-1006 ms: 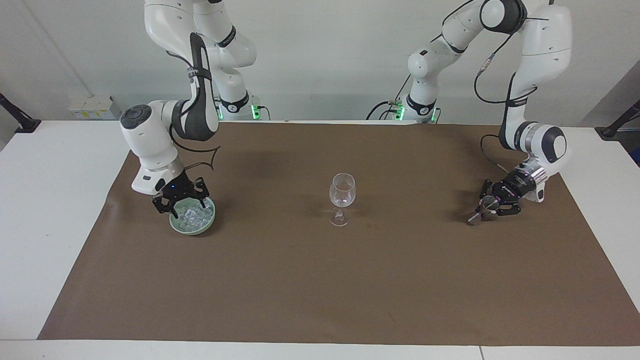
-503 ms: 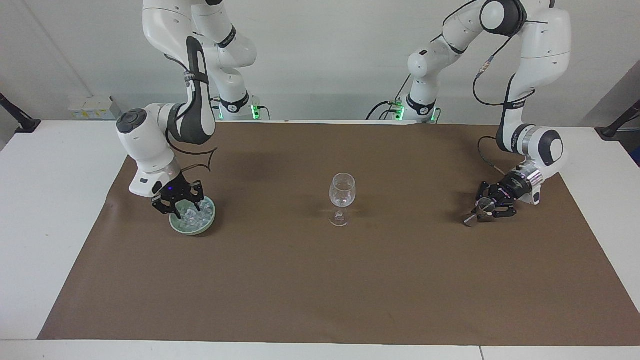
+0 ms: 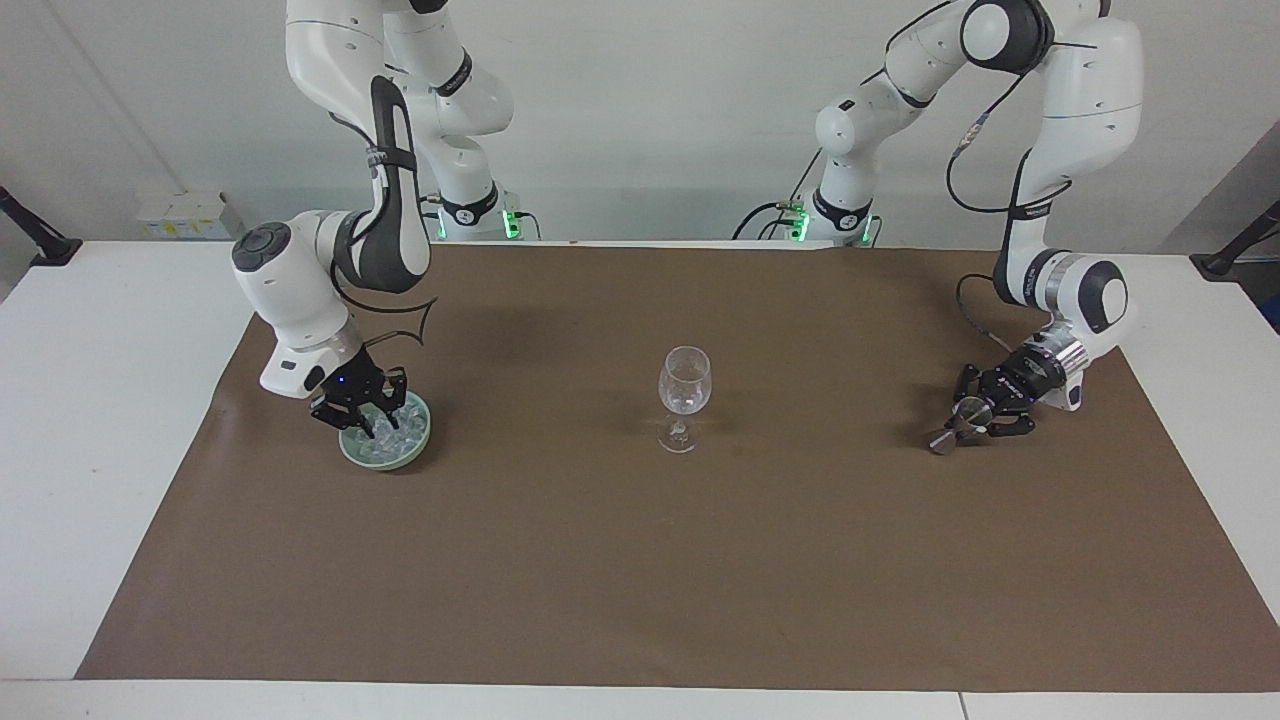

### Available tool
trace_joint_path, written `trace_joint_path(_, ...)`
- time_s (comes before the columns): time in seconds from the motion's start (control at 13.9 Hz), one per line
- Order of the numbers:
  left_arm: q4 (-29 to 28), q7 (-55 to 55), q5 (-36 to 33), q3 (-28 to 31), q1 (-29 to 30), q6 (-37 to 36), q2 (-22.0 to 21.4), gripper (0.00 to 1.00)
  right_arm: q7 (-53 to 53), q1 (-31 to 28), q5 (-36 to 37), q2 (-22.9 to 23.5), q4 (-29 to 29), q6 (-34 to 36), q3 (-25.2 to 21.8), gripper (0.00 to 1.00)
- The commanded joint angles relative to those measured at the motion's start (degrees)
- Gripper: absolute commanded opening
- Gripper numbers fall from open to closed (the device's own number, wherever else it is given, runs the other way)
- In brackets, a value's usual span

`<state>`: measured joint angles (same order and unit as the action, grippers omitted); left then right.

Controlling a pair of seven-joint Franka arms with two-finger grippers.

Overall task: Pour wine and add ice with both arms
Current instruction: 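Close the right gripper on ice cubes in the bowl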

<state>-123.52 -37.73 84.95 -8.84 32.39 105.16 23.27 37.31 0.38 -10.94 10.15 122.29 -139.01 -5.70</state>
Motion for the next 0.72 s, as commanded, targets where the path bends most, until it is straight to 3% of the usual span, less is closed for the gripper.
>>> trace_joint_path(0.0, 0.9, 0.3, 1.3, 0.6, -1.0, -0.1, 1.1, 0.00, 2.2, -0.6, -2.0, 0.2, -0.8, -0.4, 0.3, 0.06)
trace_joint_path(0.29, 0.8, 1.0, 1.4, 0.6, -1.1, 0.0, 1.1, 0.00, 0.5, -0.6, -2.7, -0.6, -3.0, 3.4, 0.3, 0.06)
trace_joint_path(0.65, 0.8, 1.7, 1.4, 0.7, -1.5, 0.7, 1.2, 0.03, -14.9, 0.1, -2.9, -4.9, -5.4, 7.4, 1.5, 0.06)
